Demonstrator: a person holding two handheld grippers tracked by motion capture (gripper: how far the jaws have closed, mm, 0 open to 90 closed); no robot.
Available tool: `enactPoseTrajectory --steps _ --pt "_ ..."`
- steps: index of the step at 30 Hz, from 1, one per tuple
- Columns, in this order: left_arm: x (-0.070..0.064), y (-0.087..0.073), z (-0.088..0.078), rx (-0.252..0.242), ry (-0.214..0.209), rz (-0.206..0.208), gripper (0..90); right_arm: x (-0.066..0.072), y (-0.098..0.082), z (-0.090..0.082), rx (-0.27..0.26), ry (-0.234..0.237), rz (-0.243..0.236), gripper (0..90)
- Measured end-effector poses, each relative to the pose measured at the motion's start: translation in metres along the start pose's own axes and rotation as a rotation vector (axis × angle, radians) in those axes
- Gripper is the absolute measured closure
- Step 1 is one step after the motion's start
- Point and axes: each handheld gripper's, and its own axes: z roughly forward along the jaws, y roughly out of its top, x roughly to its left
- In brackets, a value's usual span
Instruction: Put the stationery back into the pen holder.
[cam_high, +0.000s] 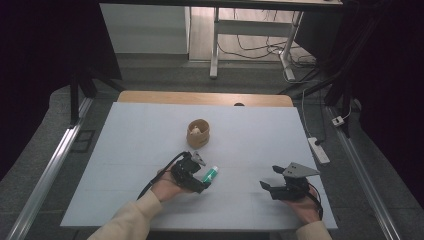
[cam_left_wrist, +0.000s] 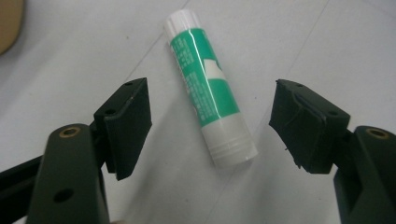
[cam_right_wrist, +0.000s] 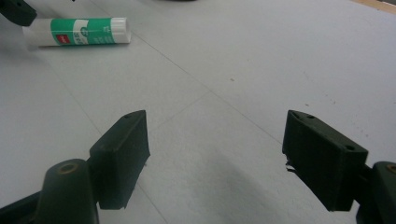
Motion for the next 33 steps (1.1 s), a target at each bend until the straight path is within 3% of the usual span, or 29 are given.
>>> enactPoseTrajectory --steps 13,21,26,33 --pt "-0.007 -0.003 0.017 0.058 0.018 0.027 32.1 0.0 0.0 0.001 0.006 -0.002 -0.001 22.6" --pt "-0.007 -0.004 0.018 0.067 0.033 0.023 45.7 0.001 0.0 0.0 0.014 -0.006 -0.005 22.7" --pt "-0.004 -0.004 0.016 0.071 0.044 0.001 62.6 0.001 0.0 0.0 0.01 -0.002 -0.005 22.8" --pt "-0.004 -0.003 0.016 0.077 0.044 -0.001 64.1 0.001 0.0 0.0 0.012 -0.005 -0.008 22.9"
